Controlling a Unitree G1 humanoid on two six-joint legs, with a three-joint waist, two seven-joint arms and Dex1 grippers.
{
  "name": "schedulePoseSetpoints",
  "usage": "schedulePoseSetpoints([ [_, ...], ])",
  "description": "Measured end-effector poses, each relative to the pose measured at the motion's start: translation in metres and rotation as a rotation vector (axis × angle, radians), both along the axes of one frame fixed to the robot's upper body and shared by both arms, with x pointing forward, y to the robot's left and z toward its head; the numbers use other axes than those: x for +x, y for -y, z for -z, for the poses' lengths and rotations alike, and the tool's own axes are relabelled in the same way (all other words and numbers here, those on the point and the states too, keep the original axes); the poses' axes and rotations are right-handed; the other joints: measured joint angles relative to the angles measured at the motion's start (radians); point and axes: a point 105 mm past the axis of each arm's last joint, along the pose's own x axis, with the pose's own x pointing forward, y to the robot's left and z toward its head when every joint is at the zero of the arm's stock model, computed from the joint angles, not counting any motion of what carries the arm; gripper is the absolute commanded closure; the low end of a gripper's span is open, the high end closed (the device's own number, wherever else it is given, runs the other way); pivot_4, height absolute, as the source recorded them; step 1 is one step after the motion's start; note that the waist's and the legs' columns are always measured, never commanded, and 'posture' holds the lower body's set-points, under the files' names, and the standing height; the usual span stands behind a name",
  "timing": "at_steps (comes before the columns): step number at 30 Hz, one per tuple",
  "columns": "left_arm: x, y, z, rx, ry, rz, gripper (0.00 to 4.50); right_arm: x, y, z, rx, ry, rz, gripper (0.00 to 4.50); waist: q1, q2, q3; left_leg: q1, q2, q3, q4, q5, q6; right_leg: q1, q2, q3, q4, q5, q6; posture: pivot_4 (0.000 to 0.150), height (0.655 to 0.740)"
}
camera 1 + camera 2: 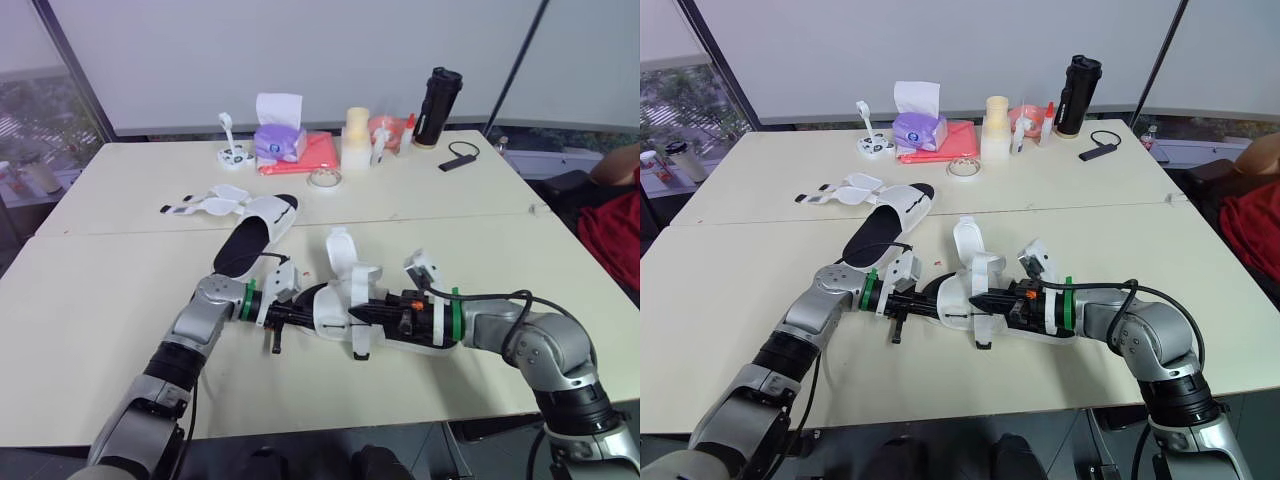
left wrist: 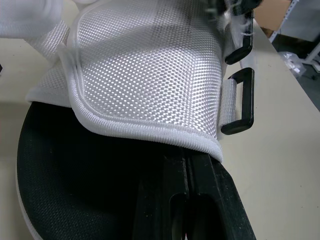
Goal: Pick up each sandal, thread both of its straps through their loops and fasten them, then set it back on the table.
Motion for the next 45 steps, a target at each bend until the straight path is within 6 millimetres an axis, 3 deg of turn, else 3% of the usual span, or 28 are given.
schedulePoseSetpoints([
  [3, 0.000, 0.000, 0.000, 0.000, 0.000, 0.000, 4.50, 0.008, 0.016, -0.016, 0.012, 0.052, 0.072, 1.09, 0.000, 0.000, 0.000, 0.000, 0.000, 0.000, 0.000, 0.000, 0.000, 0.000, 0.000, 0.000, 0.000, 0.000, 0.000, 0.150, 0.7400],
  [6, 0.000, 0.000, 0.000, -0.001, 0.000, 0.001, 4.50, 0.010, 0.039, -0.041, 0.027, 0.123, 0.143, 1.09, 0.001, 0.000, 0.000, 0.000, 0.000, 0.000, -0.001, 0.000, 0.000, 0.000, 0.000, 0.000, 0.000, 0.000, 0.000, 0.150, 0.7400],
  [9, -0.002, 0.001, -0.001, -0.003, 0.001, 0.008, 4.50, -0.008, 0.056, -0.048, 0.006, 0.147, 0.178, 1.09, 0.005, 0.000, 0.000, -0.001, 0.000, -0.001, -0.002, 0.000, 0.000, 0.000, 0.000, -0.001, -0.002, 0.000, 0.000, 0.150, 0.7400],
  [11, -0.002, 0.002, -0.002, -0.005, 0.000, 0.011, 4.50, -0.032, 0.060, -0.036, -0.023, 0.091, 0.162, 1.09, 0.004, 0.000, 0.000, -0.001, 0.000, -0.001, -0.002, 0.000, 0.001, 0.000, 0.000, -0.001, -0.002, 0.000, 0.000, 0.150, 0.7400],
  [14, -0.002, -0.001, -0.002, 0.003, -0.012, 0.006, 4.50, -0.080, 0.034, -0.004, -0.005, -0.072, 0.032, 1.09, -0.003, 0.000, -0.001, 0.000, 0.001, -0.001, -0.002, -0.001, 0.002, 0.001, 0.001, 0.000, -0.002, -0.001, 0.001, 0.150, 0.7400],
  [16, -0.001, -0.001, -0.002, 0.006, -0.025, -0.005, 4.50, -0.088, 0.021, 0.007, 0.003, -0.110, 0.002, 1.09, -0.006, 0.001, -0.001, 0.002, 0.001, 0.001, 0.000, -0.001, 0.002, 0.002, 0.000, 0.002, -0.002, -0.001, 0.001, 0.150, 0.7400],
  [25, -0.008, 0.003, -0.002, 0.011, -0.056, 0.030, 4.50, -0.073, 0.021, 0.033, -0.041, -0.096, 0.124, 1.09, -0.001, 0.000, -0.001, 0.002, 0.000, 0.000, -0.001, -0.001, 0.002, 0.004, 0.000, 0.001, -0.005, -0.002, 0.002, 0.150, 0.7400],
  [31, -0.008, 0.003, -0.002, 0.012, -0.058, 0.031, 4.50, -0.063, 0.032, 0.048, -0.095, -0.084, 0.170, 1.09, -0.001, 0.000, -0.001, 0.002, 0.000, 0.000, -0.001, -0.001, 0.002, 0.004, 0.000, 0.001, -0.005, -0.002, 0.002, 0.150, 0.7400],
  [35, -0.008, 0.003, -0.002, 0.013, -0.057, 0.030, 4.50, -0.060, 0.031, 0.048, -0.082, -0.081, 0.156, 1.09, -0.002, 0.000, -0.001, 0.002, 0.000, 0.000, -0.001, -0.001, 0.002, 0.004, 0.000, 0.001, -0.005, -0.002, 0.002, 0.150, 0.7400],
  [44, -0.010, 0.002, -0.001, 0.006, -0.045, 0.010, 4.50, -0.045, 0.005, 0.043, 0.027, -0.081, 0.079, 1.09, -0.004, 0.000, -0.001, 0.003, 0.000, 0.000, -0.001, -0.002, 0.002, 0.004, 0.000, 0.001, -0.004, -0.002, 0.002, 0.150, 0.7400],
  [45, -0.010, 0.002, -0.001, 0.006, -0.045, 0.009, 4.50, -0.045, 0.005, 0.043, 0.027, -0.082, 0.076, 1.61, -0.003, 0.000, -0.001, 0.003, 0.000, 0.000, -0.001, -0.001, 0.002, 0.004, 0.001, 0.001, -0.004, -0.002, 0.002, 0.150, 0.7400],
])
